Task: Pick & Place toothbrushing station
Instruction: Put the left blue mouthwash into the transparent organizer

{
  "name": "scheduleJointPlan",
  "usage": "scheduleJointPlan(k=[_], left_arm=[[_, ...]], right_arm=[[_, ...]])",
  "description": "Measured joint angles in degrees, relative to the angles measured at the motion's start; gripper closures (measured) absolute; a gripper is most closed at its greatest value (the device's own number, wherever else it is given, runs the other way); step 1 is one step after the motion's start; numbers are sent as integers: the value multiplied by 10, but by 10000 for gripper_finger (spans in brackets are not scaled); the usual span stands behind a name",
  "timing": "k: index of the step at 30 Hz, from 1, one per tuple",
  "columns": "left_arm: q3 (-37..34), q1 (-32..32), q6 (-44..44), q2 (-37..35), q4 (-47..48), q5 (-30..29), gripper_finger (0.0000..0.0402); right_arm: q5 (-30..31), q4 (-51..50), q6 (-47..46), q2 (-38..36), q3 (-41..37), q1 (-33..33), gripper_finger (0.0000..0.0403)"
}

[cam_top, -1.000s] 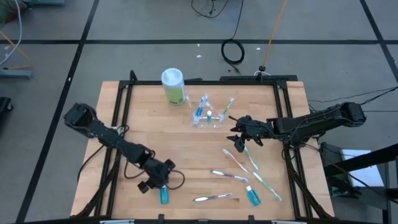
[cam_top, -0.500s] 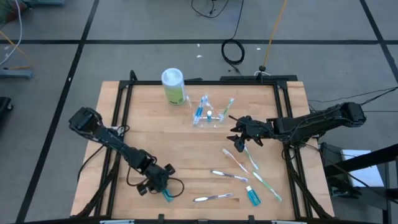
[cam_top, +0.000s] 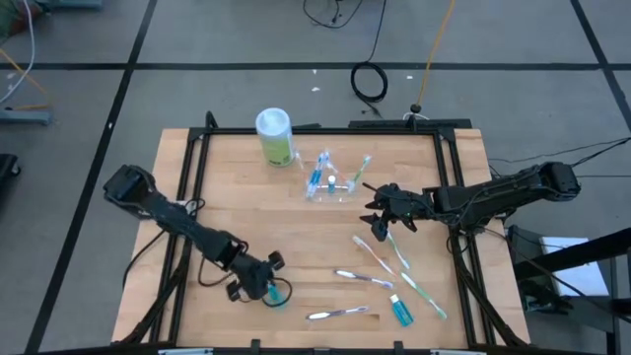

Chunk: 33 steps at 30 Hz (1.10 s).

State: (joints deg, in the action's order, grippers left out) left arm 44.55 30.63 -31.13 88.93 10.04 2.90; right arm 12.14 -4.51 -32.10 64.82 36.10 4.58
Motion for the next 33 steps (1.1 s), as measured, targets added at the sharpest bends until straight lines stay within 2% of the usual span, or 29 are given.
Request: scheduleJointPlan(k=[7,11,14,17,19,22,28,33], left_arm=[[76,-31,-207,-12,7,-239,303],[106,-70,-347,-10,0,-319,303],[122,-104,-463,-10,-5,-332,304],[127,-135,-528,-10,-29,-329,304],[130,-156,-537,-10,-38,-330,304],[131,-178,-538,-10,-44,-325,304],[131,-200,-504,-5,-46,-311,304],[131,-208,-493,-6,-41,-308,304]], right_arm=[[46,3,19,0,0,-2,192],[46,26,23,0,0,-5,192],[48,82,49,13,0,-5,192],[3,161,61,34,0,-5,193],[-36,220,75,54,1,-5,193],[-64,327,125,93,0,-1,193],[-58,471,163,191,0,0,193],[-47,504,163,228,0,0,193]])
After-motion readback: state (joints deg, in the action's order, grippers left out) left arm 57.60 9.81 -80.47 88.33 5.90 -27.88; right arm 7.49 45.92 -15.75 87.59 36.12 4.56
